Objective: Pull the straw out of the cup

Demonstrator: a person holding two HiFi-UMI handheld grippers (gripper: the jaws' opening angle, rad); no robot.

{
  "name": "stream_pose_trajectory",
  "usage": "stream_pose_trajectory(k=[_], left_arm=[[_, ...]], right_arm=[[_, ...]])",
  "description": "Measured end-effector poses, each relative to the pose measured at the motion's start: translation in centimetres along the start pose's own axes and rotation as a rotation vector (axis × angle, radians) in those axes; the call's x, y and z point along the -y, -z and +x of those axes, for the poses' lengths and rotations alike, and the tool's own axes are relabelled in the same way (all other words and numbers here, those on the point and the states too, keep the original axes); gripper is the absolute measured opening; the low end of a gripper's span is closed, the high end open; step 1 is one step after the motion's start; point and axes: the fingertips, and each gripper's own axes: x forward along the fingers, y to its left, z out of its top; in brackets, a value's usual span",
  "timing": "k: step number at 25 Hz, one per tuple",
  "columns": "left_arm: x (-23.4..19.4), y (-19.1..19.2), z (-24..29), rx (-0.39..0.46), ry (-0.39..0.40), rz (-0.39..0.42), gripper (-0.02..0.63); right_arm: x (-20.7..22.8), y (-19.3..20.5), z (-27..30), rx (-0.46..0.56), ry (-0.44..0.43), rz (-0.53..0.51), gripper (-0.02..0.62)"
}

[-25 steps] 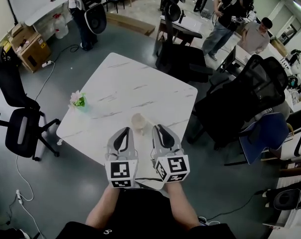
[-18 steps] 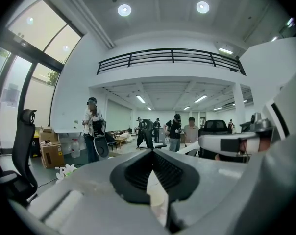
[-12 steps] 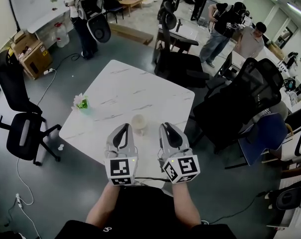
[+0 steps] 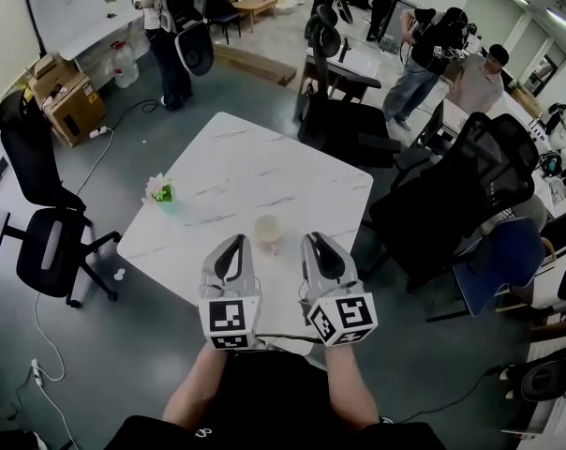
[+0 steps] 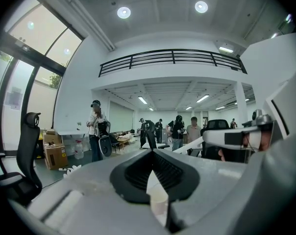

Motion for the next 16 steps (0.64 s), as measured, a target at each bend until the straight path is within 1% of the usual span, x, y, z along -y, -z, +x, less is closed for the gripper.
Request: stream_pose_trajectory(k=[16], left_arm=[[1.1, 0.9, 0.5, -0.018, 0.039, 0.000, 0.001]], right_arm=[[0.4, 0.9, -0.3, -0.021, 0.020, 0.006, 0.043]])
